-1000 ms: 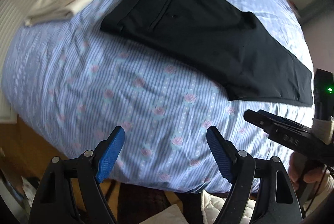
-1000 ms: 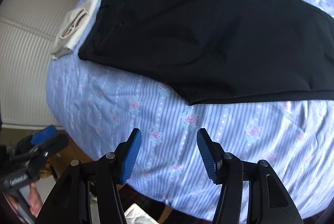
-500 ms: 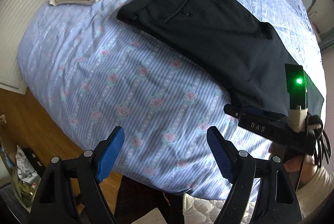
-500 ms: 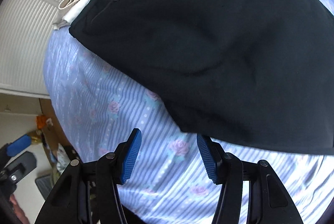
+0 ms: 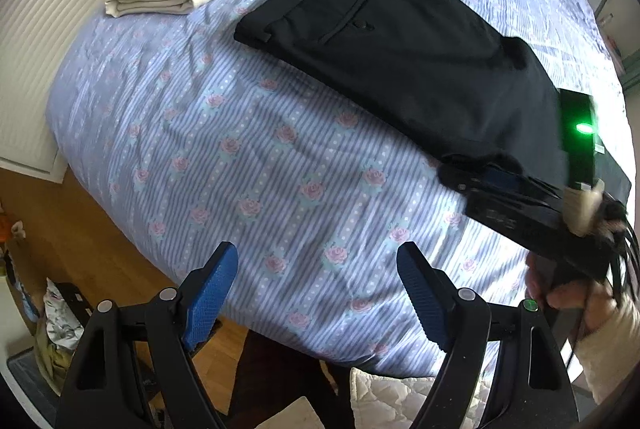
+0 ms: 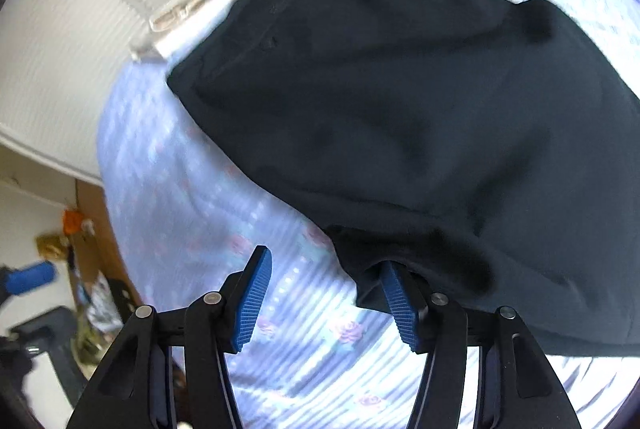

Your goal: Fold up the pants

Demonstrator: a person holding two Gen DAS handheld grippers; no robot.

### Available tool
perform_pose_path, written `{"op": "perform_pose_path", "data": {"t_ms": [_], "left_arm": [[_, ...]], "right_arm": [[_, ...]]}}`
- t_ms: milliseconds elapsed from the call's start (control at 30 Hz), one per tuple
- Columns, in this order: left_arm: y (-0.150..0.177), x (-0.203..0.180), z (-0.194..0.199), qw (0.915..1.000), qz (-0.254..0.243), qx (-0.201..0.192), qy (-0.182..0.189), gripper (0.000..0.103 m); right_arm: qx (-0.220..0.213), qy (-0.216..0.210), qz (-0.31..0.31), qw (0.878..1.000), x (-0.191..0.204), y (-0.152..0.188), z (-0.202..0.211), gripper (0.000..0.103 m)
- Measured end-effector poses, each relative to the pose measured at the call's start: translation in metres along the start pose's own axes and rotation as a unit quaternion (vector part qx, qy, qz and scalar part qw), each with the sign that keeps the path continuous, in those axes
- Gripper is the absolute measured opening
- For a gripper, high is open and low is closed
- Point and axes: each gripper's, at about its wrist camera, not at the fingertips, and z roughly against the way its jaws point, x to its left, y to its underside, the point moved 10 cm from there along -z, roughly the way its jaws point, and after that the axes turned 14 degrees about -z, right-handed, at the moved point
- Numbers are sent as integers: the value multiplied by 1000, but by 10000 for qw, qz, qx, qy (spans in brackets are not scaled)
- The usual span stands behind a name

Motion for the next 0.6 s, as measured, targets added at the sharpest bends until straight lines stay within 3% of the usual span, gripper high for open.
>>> {"op": "perform_pose_path", "data": {"t_ms": [133,233,267,333,400,467,500,533,600], "left_arm": [[4,-4,-2,9999,-76,78,-25,81],[6,-2,-1,9999,-86,76,-42,81],[7,-1,-1,9999,-73,69,-45,81],[8,2,-1,10000,7,70,-34,81],[11,5,-3,9999,108,114,-24,81],[13,6,-5,9997,163,156,-29,81],[13,6,-5,9997,177,174,-27,81],[13,6,-5,9997,184,177,-18,81],[12,5,-4,9998,156,151,-3,81]], "right_arm": [[115,148,-69,9998,-12,-4,-16,54],[85,181,-267,9994,-17,-10,-4,29],[52,64,-308,9995,-13,-9,2,25],[55,-86,38,9999,4,6,13,18],[103,-3,542,9985,17,22,11,18],[338,-38,472,9983,17,32,-1,14],[595,-306,309,9973,21,38,-7,3],[866,-525,122,9948,27,47,-12,2],[595,-220,482,9968,29,50,-6,2]]}}
